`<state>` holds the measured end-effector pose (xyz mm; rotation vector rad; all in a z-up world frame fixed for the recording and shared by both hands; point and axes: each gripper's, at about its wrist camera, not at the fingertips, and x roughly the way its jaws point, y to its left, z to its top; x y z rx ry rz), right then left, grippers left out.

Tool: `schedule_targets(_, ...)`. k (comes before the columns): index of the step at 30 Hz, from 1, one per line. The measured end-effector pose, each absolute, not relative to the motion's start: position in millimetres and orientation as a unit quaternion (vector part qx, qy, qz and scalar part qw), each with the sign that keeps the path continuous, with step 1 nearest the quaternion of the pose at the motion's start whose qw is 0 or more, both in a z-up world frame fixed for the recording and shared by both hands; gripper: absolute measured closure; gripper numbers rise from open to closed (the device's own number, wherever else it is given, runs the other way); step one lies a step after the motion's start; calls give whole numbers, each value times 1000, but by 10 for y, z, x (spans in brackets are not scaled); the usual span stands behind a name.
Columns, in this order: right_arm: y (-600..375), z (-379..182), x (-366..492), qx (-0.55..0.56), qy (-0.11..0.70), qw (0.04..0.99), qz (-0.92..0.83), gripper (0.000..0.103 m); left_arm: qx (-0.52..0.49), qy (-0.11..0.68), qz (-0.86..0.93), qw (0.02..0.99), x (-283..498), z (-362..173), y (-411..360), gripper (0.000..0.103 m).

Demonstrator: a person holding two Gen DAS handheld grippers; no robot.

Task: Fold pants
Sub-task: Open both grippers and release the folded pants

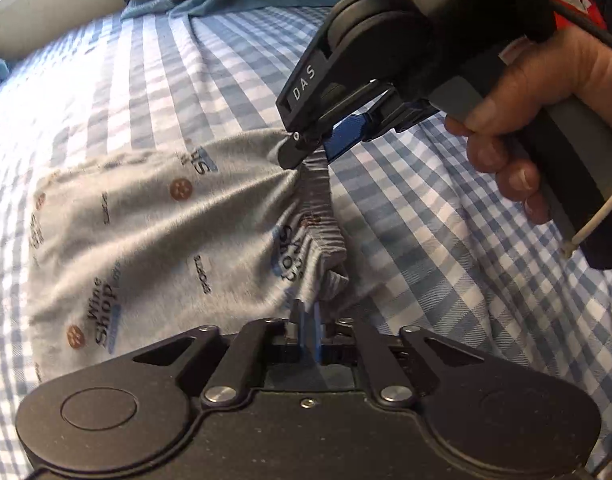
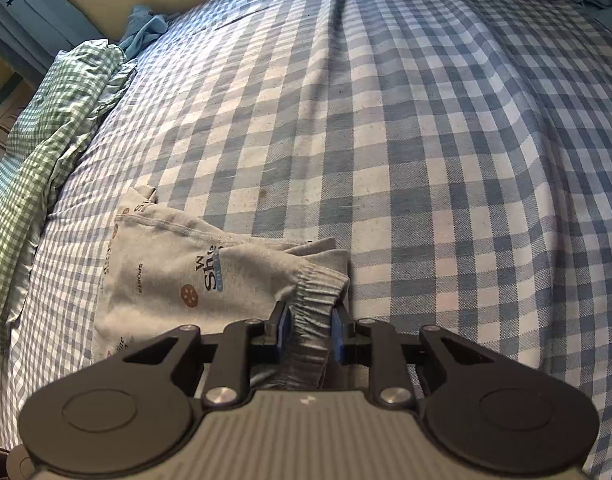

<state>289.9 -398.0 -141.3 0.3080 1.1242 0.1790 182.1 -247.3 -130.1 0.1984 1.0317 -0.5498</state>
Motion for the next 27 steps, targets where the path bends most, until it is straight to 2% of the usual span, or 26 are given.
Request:
schedule_targets(2, -3989, -1414, 2856, 145, 532, 831, 76, 63, 82, 490, -250, 831, 1782, -1288, -2395, 72)
schedule_targets(4, -3977, -1394, 2806, 144, 531, 832, 67, 57, 71, 494, -233, 835, 1742, -1268, -2278, 59)
schedule_targets(5, -3990, -1385, 2768, 143, 531, 833, 63, 49, 61, 495, -223, 837, 1728, -1251, -2195, 52)
schedule_targets(8, -3968, -1359, 2641, 135, 528, 837, 51, 32, 31, 503, -181, 844, 1699, -1200, -1917, 37)
schedule_targets(9, -3947, -1354, 2603, 134, 528, 837, 48, 29, 23, 506, -163, 847, 1699, -1182, -1823, 33)
schedule_targets(11, -3882, -1353, 2541, 134, 528, 837, 45, 19, 11, 509, -119, 852, 1711, -1150, -1626, 16)
schedule_targets(13, -3792, -1365, 2498, 130, 529, 837, 44, 13, -1, 510, -67, 858, 1757, -1138, -1416, 10)
schedule_targets(19, -3481, -1453, 2432, 92, 540, 836, 27, 8, -37, 516, 26, 856, 2028, -1196, -923, 6)
schedule_targets(27, -3530, -1644, 2336, 54, 567, 821, -40, 6, -19, 550, 49, 833, 2310, -1391, -862, 6)
